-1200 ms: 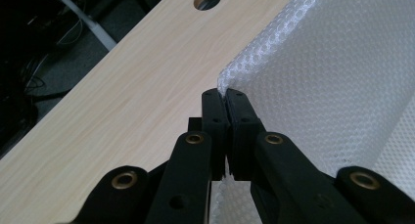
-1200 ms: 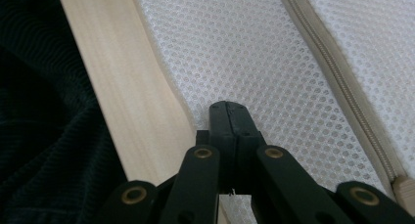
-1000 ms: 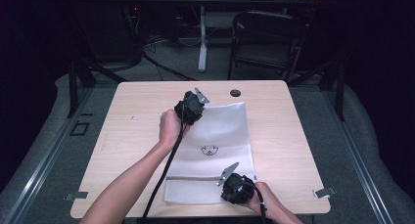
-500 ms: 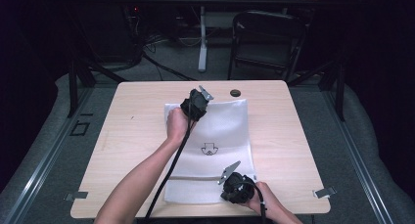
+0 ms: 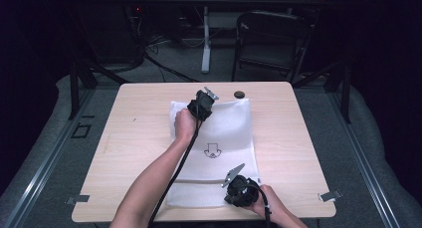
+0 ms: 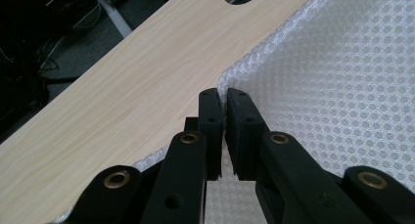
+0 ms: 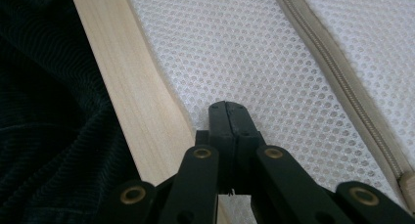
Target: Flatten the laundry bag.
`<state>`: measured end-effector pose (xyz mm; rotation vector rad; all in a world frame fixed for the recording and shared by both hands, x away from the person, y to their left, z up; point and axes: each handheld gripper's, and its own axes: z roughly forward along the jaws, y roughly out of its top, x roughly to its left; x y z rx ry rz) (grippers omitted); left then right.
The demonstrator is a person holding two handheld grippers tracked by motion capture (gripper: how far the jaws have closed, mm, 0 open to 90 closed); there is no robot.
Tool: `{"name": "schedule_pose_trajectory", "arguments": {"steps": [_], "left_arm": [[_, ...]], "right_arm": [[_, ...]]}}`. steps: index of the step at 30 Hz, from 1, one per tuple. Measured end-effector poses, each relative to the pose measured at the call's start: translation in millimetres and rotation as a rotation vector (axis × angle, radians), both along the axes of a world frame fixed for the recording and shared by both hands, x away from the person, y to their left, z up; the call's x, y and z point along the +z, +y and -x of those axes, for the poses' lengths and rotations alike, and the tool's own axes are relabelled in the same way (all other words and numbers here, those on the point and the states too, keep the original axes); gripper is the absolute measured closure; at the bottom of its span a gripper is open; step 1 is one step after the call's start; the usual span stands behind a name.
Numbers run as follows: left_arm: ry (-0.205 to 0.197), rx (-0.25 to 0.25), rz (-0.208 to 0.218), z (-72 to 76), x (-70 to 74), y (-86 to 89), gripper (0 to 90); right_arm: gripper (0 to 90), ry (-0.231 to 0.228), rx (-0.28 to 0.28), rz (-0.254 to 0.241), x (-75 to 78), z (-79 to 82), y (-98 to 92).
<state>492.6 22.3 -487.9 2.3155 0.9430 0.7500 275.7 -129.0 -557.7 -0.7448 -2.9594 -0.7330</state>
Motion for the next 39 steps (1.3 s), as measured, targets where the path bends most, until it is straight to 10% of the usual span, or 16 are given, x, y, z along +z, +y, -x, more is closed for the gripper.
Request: {"name": "schedule_pose_trajectory", "arguments": {"steps": [7, 18, 39], "left_arm": [[0.010, 0.014, 0.006, -10.0, -7.5, -4.0, 80.5], [0.048, -0.041, 0.102, -4.6, 2.9, 1.5, 34.3], [0.137, -0.179, 0.176, 69.5, 0.4, 39.5, 11.5]], "right_arm": [[90.0, 0.006, -0.009, -0.015, -0.7, 0.0, 0.1], [83.8, 0.009, -0.014, -0.039, 1.5, -0.8, -1.5], [18.7, -0.053, -0.127, -0.064, 29.2, -14.6, -44.3]]}}
